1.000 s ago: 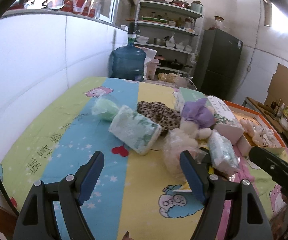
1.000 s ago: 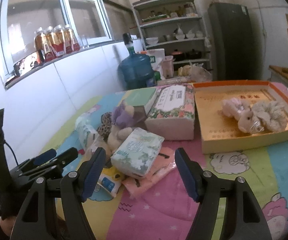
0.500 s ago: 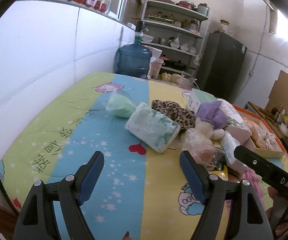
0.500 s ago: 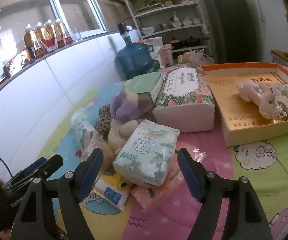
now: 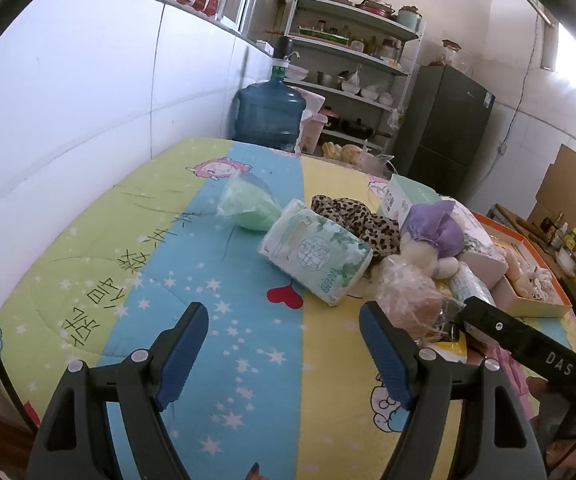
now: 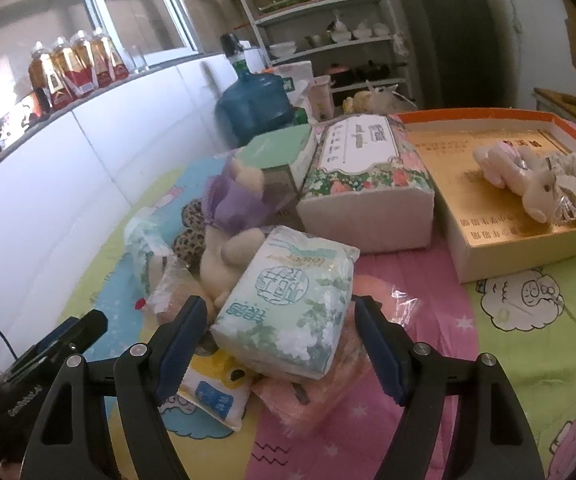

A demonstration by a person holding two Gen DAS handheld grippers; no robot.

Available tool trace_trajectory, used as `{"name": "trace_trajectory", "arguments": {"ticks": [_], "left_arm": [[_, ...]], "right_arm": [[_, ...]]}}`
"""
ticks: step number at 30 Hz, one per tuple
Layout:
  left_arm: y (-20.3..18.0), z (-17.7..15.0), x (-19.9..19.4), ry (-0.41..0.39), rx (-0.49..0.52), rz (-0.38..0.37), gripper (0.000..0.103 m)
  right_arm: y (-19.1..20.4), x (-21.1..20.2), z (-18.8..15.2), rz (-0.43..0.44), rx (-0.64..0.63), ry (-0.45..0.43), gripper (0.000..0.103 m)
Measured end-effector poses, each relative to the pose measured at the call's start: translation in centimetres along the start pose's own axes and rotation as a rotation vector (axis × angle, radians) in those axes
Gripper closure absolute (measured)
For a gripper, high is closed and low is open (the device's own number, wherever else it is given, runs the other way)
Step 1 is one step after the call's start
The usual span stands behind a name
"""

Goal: Organize soft objects
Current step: 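Grasp the green-white tissue pack with the right tool while the left tool grasps the clear plastic bag, then carry the plastic bag and tissue pack in both tools over the cardboard box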

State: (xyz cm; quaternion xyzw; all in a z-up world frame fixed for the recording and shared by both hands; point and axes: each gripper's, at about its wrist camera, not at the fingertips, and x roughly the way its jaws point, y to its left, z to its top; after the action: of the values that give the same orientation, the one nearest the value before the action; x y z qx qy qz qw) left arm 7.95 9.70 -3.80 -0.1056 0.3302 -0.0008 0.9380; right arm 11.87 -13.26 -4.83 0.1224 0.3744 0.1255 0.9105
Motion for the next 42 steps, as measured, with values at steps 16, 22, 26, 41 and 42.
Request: {"name": "trace_trajectory", "arguments": {"ticks": [16,22,26,41,42], "left_arm": [[-6.2,0.2,0.5,0.014,0.086,-0.138,0.025],[-8.9,0.3,2.1,0.032,0.098,-0.162,0.025],[-9.2,0.3,3.6,0.06,0.098,-0.136,0.033],[-7.6,-1.3,4.8,0.114,0.035,-0.154,0.059],[-7.6,-1.3,4.8,0.111,0.035,-0.156,0.059]], "right_arm": [[-0.7,-3.1,0.4,-0.001,-0.032,-0.087,0.047],[-1.7,-5.1,0.3,-0.009,-0.025,-0.129,0.047],[-2.5,-5.6,0.2,-0.017,-0.016,-0.134,0.047],[-3.2,-5.1,-0.2,0.022,0.002,-0.113,0.047],[-3.1,-5.1,-0.2,0.021,0.003,-0.115,0.047]]}}
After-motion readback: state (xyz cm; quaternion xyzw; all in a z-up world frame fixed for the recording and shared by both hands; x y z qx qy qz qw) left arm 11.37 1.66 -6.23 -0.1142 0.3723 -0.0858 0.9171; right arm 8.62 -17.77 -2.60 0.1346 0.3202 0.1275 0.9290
